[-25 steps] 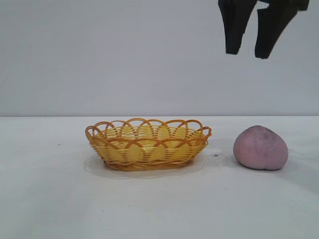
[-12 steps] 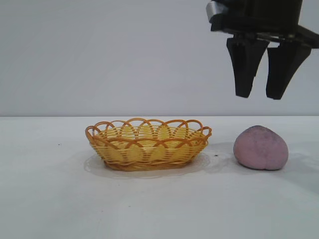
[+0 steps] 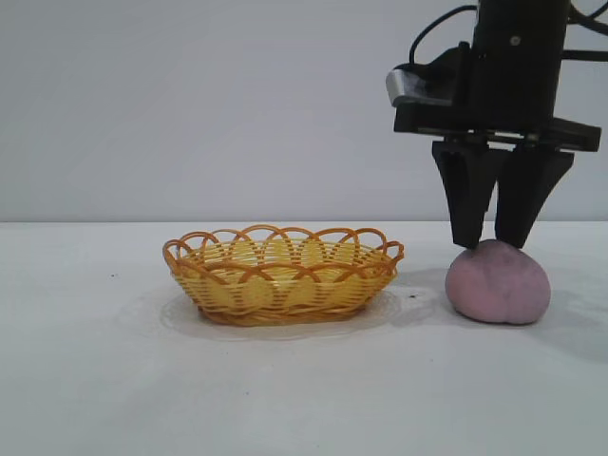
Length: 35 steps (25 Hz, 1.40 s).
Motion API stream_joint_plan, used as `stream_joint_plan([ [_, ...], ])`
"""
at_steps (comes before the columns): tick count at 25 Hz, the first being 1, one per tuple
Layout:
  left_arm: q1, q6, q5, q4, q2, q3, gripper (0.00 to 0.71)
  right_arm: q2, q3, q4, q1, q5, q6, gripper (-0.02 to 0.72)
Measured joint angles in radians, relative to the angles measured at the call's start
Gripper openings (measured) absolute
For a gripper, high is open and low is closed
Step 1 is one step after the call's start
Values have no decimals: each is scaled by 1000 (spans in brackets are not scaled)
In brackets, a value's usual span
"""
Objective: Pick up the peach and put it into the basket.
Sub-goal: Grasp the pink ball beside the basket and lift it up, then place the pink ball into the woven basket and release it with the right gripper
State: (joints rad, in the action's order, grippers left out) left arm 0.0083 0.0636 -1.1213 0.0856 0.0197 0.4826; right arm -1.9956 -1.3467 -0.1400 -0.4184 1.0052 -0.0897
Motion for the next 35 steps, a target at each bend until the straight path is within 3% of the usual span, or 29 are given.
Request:
stream_joint_plan([
  [3,0,0,0,0,0,0,513,-11,0,10,0,-2,0,307],
  [7,0,0,0,0,0,0,513,-14,0,28,0,-2,0,102],
  [10,0,0,0,0,0,0,513,-14,0,46,0,-2,0,0],
  [25,0,2,0,0,0,0,513,117,-116,46,0,136,-2,0],
  [30,0,2,0,0,0,0,513,154,-128,-4,-32,130,-2,0],
  [35,0,2,0,0,0,0,513,154,-128,-13,-137,41,-2,0],
])
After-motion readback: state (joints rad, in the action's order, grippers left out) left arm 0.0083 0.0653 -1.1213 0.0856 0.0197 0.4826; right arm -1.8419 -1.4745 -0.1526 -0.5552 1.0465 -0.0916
